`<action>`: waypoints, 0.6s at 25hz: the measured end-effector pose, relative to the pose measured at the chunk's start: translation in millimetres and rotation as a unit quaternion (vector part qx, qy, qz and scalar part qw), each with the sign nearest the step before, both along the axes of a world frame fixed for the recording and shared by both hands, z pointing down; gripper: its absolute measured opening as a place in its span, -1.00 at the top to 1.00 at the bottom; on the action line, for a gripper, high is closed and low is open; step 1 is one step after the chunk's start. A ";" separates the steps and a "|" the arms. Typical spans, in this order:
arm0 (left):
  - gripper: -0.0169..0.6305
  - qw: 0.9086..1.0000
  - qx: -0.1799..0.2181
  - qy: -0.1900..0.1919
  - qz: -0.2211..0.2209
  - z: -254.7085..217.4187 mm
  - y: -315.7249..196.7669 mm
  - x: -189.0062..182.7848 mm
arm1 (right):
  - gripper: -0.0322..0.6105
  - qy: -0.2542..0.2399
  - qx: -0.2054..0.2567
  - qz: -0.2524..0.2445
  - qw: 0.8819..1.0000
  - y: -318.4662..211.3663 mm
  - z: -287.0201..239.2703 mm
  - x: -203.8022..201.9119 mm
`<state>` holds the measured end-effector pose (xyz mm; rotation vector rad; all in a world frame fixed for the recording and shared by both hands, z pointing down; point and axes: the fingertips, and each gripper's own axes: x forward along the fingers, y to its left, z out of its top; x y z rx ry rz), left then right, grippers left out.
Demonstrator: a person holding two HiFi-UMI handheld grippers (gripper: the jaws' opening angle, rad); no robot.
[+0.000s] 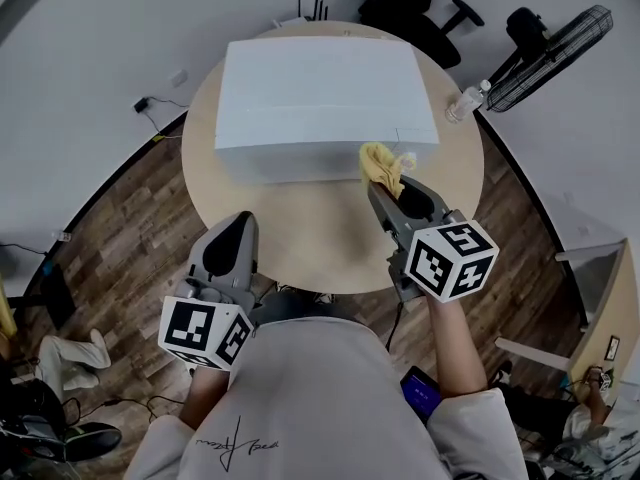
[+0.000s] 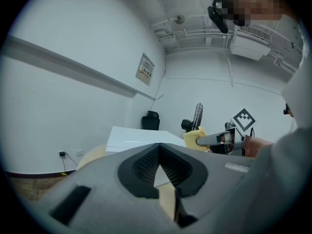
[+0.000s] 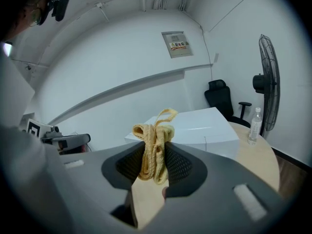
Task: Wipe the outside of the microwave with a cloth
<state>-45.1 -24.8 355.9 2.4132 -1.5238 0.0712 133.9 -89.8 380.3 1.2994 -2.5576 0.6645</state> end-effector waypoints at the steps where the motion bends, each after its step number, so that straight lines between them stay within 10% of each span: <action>1: 0.98 1.000 -0.001 -0.001 -0.001 1.0 2.1 2.8 | 0.49 0.000 0.000 0.005 1.000 5.3 1.6 8.0; 15: 0.98 1.000 -0.003 -0.020 -0.024 12.7 22.7 33.7 | 0.51 0.006 0.035 0.054 0.998 46.5 4.9 99.3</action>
